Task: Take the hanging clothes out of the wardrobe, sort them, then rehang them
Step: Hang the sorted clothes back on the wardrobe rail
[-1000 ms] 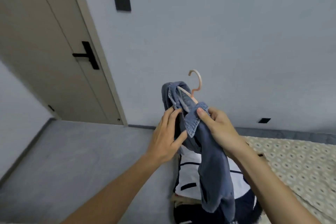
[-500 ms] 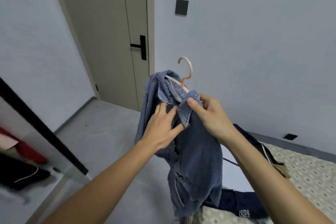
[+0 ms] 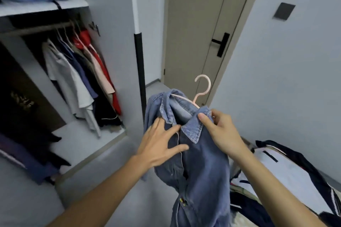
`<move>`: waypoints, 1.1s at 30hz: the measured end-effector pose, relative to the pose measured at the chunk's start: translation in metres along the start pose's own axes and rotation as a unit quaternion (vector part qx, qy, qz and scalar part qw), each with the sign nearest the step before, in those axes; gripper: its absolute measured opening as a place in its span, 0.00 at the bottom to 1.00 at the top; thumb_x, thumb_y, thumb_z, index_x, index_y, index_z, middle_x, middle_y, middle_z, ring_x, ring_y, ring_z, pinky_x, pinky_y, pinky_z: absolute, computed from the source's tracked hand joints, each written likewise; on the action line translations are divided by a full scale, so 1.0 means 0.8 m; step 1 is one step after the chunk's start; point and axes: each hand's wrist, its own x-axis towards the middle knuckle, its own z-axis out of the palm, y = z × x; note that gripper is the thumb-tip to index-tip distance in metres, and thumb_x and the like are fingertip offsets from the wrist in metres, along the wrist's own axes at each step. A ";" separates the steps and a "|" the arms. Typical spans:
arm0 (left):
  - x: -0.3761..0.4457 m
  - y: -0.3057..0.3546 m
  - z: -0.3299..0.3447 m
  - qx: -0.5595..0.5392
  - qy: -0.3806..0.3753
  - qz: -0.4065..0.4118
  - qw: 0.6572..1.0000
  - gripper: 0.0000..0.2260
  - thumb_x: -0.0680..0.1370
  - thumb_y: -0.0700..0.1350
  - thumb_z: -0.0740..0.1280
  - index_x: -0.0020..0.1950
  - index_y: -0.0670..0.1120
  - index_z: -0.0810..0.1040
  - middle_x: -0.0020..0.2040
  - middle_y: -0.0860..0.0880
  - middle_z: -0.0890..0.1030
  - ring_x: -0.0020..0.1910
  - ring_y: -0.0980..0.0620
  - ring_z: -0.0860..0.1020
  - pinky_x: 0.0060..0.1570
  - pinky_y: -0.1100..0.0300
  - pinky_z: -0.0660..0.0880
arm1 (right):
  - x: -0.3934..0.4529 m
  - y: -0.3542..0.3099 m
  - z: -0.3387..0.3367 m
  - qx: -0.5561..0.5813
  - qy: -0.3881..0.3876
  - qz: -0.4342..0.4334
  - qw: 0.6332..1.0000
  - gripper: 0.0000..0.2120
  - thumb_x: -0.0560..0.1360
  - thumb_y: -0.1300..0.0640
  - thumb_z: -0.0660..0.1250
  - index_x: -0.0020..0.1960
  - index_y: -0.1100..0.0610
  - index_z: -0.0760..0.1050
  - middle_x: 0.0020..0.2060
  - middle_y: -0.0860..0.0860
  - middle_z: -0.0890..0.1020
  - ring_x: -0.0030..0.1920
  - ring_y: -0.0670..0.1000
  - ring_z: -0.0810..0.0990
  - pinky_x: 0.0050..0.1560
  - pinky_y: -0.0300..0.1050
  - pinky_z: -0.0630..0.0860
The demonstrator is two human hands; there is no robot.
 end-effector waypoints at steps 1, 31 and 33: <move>-0.012 -0.012 -0.006 0.006 0.005 -0.015 1.000 0.33 0.76 0.78 0.58 0.74 0.61 0.70 0.68 0.49 0.67 0.70 0.46 0.67 0.65 0.47 0.72 | 0.003 -0.003 0.017 -0.019 -0.003 -0.011 1.000 0.28 0.76 0.33 0.64 0.43 0.60 0.77 0.38 0.60 0.81 0.36 0.46 0.73 0.44 0.62 0.76; -0.111 -0.458 -0.254 0.131 0.163 -0.266 0.941 0.29 0.78 0.75 0.59 0.70 0.57 0.72 0.72 0.50 0.70 0.70 0.49 0.70 0.56 0.52 0.76 | 0.239 -0.249 0.524 -0.046 -0.199 -0.232 0.951 0.19 0.82 0.42 0.66 0.39 0.51 0.68 0.31 0.46 0.77 0.34 0.48 0.77 0.37 0.53 0.74; -0.101 -0.504 -0.267 0.111 0.152 -0.273 0.944 0.30 0.78 0.75 0.59 0.72 0.58 0.70 0.74 0.51 0.68 0.72 0.50 0.69 0.57 0.51 0.77 | 0.262 -0.263 0.563 -0.046 -0.195 -0.227 0.953 0.19 0.82 0.41 0.66 0.39 0.52 0.69 0.32 0.47 0.78 0.35 0.50 0.78 0.39 0.55 0.76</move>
